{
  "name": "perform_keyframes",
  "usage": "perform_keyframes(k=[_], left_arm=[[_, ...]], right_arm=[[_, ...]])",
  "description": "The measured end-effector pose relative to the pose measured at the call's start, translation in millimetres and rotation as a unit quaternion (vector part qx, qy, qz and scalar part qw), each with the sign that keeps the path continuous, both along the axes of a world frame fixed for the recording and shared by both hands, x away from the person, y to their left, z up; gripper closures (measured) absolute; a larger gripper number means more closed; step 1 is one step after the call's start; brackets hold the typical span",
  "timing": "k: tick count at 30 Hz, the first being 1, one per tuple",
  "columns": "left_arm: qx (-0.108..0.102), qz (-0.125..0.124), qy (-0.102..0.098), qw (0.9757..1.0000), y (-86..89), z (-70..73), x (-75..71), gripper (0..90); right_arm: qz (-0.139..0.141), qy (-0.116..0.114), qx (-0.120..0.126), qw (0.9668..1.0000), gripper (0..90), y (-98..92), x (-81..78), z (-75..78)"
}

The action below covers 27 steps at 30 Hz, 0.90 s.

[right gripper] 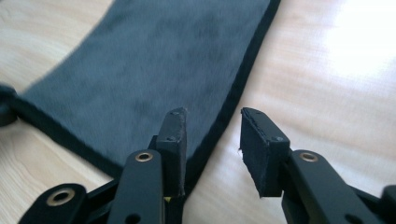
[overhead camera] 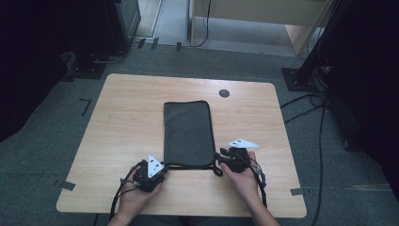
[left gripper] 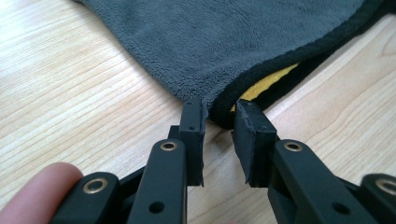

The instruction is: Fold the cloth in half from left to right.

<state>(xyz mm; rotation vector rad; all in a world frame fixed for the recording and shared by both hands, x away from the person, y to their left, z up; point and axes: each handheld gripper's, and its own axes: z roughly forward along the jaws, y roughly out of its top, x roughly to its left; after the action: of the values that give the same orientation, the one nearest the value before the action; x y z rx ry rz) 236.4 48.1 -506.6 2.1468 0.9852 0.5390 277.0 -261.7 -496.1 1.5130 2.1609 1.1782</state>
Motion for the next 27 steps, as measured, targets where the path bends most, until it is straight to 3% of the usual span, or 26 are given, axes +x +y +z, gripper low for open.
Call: perform_keyframes(k=[3, 4, 6, 8, 12, 15, 20, 22, 24, 27], left_arm=[[0.0, -0.004, 0.004, 1.0, 1.7, -0.6, 0.2, 76.7], [-0.004, -0.006, 0.013, 0.9999, 2.1, -1.8, 0.7, 81.6], [-0.007, -0.009, 0.019, 0.9998, 2.4, -2.4, 1.0, 83.3], [-0.007, -0.011, 0.024, 0.9996, 3.1, -2.4, 1.3, 85.8], [-0.013, -0.017, 0.037, 0.9991, 6.6, -0.6, 1.9, 87.1], [-0.017, -0.018, 0.041, 0.9988, 8.3, 0.4, 1.6, 87.3], [-0.023, -0.018, 0.058, 0.9979, 15.2, 0.5, 3.0, 87.0], [-0.024, -0.018, 0.066, 0.9973, 16.4, -1.6, 4.3, 81.6], [-0.025, -0.019, 0.057, 0.9979, 16.6, -2.1, 3.9, 68.0], [-0.027, -0.022, 0.031, 0.9989, 13.4, 1.2, 0.2, 63.5]], right_arm=[[-0.014, 0.014, 0.011, 0.9997, 65.1, -0.1, -1.3, -6.0], [-0.01, 0.02, 0.017, 0.9996, 65.6, 1.1, -1.7, -8.1], [-0.01, 0.023, 0.018, 0.9995, 66.0, 1.9, -2.4, -8.6], [-0.009, 0.032, 0.025, 0.9991, 70.5, 3.2, -5.7, -10.1], [-0.003, 0.035, 0.03, 0.9989, 88.6, 2.3, -8.1, -12.4], [-0.007, 0.033, 0.028, 0.999, 89.0, 1.8, -7.8, -12.3], [-0.018, 0.025, 0.038, 0.9988, 80.0, -0.1, -14.5, -9.0], [-0.018, 0.027, 0.044, 0.9985, 77.3, -0.6, -16.3, -9.6], [-0.021, 0.026, 0.046, 0.9984, 75.1, -0.4, -15.2, -10.7], [-0.024, 0.031, 0.052, 0.9978, 70.0, 2.2, -12.7, -12.8]])
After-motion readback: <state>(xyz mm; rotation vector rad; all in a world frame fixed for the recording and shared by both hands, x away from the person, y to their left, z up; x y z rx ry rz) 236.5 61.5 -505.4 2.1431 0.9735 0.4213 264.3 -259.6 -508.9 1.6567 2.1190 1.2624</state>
